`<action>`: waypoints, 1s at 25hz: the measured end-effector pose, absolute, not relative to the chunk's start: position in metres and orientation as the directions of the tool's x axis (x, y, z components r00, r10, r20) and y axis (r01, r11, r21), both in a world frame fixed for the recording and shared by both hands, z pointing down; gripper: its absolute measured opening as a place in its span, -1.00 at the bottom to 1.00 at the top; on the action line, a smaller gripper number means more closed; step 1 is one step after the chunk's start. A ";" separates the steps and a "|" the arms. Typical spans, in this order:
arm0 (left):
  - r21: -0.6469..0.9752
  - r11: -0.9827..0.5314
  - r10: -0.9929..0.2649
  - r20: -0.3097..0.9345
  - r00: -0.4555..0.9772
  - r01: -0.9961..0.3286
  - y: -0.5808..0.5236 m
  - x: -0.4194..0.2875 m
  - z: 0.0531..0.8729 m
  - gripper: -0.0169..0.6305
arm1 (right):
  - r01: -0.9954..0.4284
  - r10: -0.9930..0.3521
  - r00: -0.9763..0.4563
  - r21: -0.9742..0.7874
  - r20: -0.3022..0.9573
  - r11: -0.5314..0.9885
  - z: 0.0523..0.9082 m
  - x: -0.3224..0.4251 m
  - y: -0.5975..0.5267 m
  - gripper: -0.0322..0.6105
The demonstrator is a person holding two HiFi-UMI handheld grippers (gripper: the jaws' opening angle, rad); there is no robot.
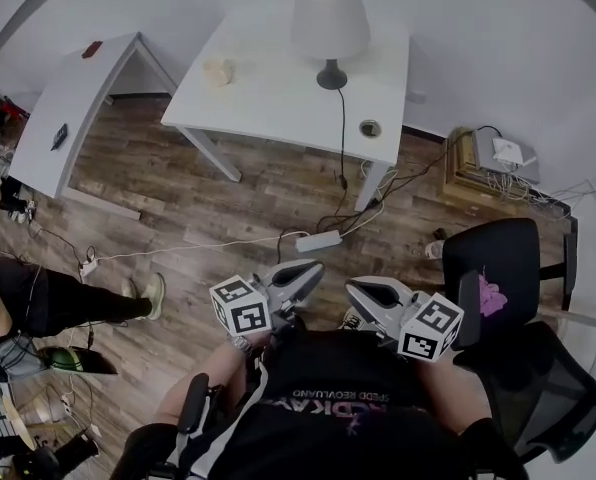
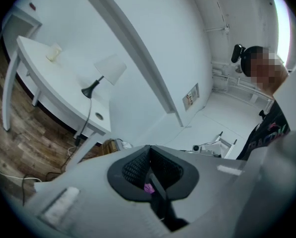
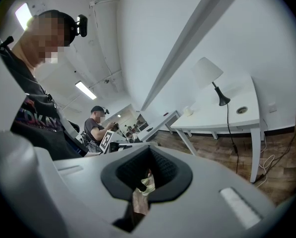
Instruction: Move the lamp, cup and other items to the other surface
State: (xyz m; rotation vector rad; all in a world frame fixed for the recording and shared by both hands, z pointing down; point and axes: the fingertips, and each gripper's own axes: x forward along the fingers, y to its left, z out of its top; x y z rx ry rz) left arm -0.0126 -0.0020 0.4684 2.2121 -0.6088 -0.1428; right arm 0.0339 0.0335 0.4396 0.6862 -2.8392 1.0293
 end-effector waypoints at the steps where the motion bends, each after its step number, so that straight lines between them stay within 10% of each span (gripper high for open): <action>1: 0.741 -0.539 -0.492 0.109 0.864 -0.401 -0.004 -0.020 0.472 -0.96 | -0.421 -0.391 -0.901 -0.606 0.190 0.675 0.441 0.032 0.032 -0.89; 25: 0.689 -0.582 -0.517 0.097 0.851 -0.432 -0.009 -0.177 0.480 -0.96 | -0.495 -0.440 -0.865 -0.561 0.242 0.664 0.444 -0.110 -0.046 -0.82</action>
